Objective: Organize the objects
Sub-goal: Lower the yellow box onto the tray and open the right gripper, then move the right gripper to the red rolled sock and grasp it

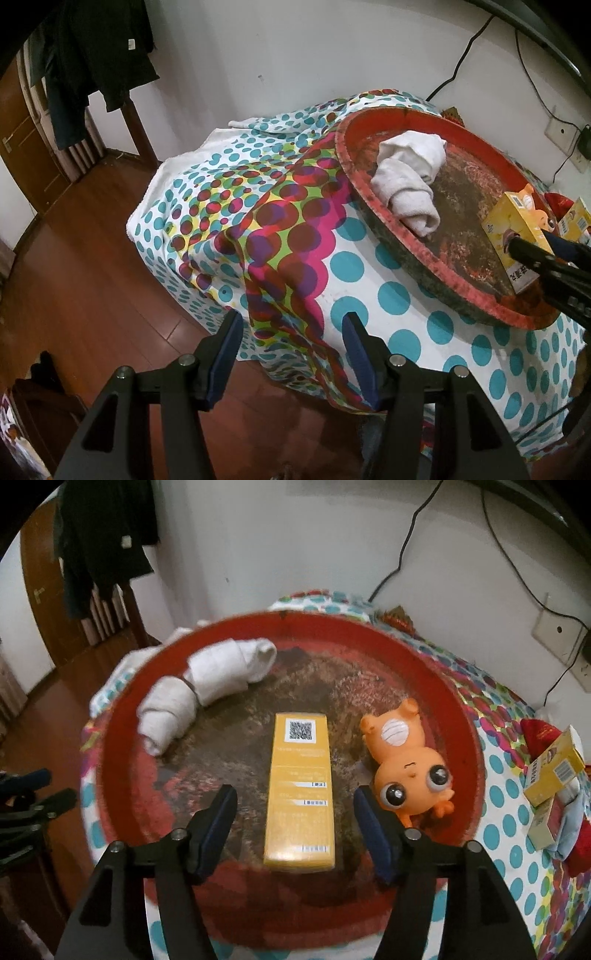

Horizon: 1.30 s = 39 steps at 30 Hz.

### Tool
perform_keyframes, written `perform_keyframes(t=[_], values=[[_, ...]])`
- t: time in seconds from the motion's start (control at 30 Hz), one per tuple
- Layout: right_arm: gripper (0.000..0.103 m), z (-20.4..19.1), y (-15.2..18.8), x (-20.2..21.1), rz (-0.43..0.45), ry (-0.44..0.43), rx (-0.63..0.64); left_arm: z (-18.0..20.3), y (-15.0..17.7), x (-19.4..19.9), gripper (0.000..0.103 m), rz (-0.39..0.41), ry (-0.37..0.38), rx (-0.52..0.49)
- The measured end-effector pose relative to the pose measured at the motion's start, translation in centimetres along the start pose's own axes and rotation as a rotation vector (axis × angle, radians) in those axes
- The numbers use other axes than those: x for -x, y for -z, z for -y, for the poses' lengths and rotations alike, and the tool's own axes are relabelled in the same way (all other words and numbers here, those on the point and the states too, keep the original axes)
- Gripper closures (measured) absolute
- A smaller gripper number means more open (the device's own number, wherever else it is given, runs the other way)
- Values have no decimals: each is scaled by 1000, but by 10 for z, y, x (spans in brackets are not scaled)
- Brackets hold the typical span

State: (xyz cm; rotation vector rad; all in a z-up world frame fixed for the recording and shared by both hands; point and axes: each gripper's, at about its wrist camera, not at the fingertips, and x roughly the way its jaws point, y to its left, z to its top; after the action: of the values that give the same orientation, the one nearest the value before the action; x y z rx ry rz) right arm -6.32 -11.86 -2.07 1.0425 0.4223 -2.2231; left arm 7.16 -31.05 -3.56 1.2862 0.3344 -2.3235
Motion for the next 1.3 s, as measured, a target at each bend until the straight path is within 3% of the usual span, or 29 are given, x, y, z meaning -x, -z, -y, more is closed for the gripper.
perform_keyframes(t=[0.23,0.37,0.77,0.93,1.1,1.3], values=[[36,25,16,47,81,-35,-51,2,1,1,46,6,-5,-11],[33,61,40,73,131,26,-102,8,2,3,46,21,-16,-35],[29,222,119,112,99,297,-348,28,7,10,46,49,-21,-97],[28,269,135,113,45,372,-370,37,10,10,46,50,-26,-122],[22,297,130,96,1,362,-359,48,13,14,46,68,-43,-173],[22,317,115,65,-75,431,-255,64,14,29,46,106,-37,-220]])
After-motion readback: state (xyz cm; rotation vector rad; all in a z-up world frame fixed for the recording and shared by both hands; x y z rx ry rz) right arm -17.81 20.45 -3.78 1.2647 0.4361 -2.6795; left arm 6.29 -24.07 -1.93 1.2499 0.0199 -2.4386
